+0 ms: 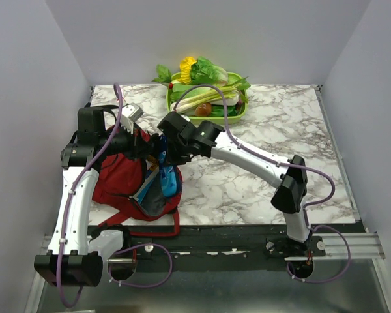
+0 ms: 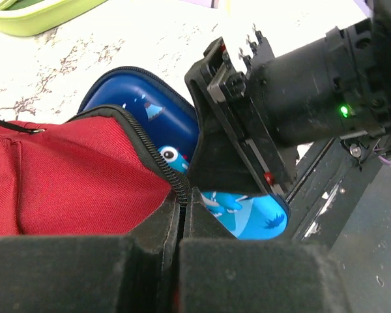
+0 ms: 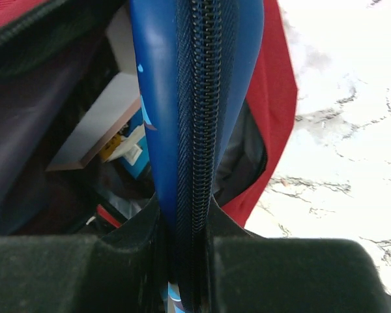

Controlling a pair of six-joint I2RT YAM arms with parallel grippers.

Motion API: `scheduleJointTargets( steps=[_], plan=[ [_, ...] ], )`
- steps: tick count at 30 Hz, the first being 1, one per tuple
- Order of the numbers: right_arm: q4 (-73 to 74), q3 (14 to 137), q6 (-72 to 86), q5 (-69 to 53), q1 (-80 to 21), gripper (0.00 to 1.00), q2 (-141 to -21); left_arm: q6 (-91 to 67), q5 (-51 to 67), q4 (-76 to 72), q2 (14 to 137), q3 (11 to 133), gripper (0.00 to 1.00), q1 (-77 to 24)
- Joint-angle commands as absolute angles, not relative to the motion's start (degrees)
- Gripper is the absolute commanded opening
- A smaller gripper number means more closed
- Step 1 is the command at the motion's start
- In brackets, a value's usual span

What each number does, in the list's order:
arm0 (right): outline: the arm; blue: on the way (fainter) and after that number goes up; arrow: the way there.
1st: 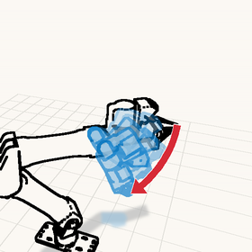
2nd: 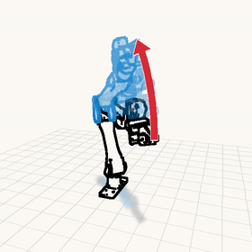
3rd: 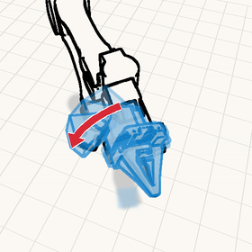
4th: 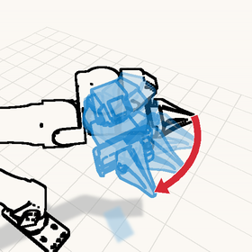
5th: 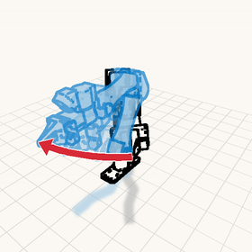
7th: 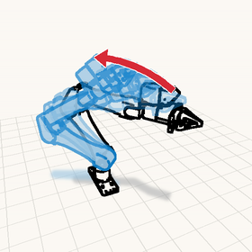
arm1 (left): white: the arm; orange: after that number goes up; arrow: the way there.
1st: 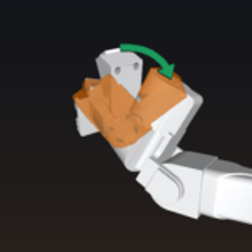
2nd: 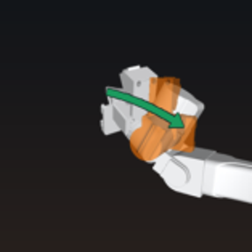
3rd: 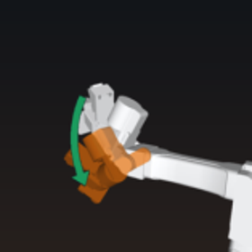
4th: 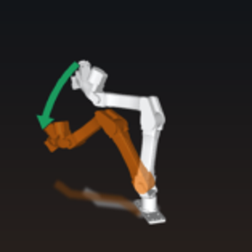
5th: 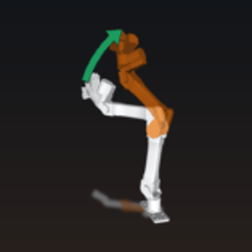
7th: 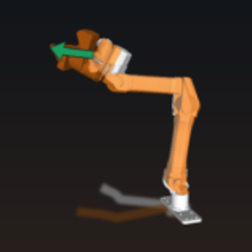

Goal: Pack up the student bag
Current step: Place the stationery in the student bag.

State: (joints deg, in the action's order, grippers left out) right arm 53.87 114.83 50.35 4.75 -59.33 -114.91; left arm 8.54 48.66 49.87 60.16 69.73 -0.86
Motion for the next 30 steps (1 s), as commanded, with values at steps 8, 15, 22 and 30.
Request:
scheduleJointTargets(
  steps=[8, 15, 22, 30],
  plan=[
    [67.1, 132.5, 51.6, 16.7, -63.5, 0.01, -129.4, 8.1, 52.0, 49.4, 58.4, 70.4, 0.0, -1.2],
    [66.1, 127.1, 51.1, 17.0, -65.1, 0.06, -130.2, 8.6, 51.4, 50.7, 58.3, 70.8, 0.0, -1.2],
    [64.2, 123.0, 46.6, 15.4, -68.4, 0.37, -124.7, 7.4, 51.5, 49.1, 58.6, 70.7, 0.0, -1.2],
    [64.0, 120.3, 43.2, 7.1, -69.9, 0.59, -121.6, 6.9, 51.9, 48.9, 59.2, 71.0, 0.0, -1.2]
  ],
)
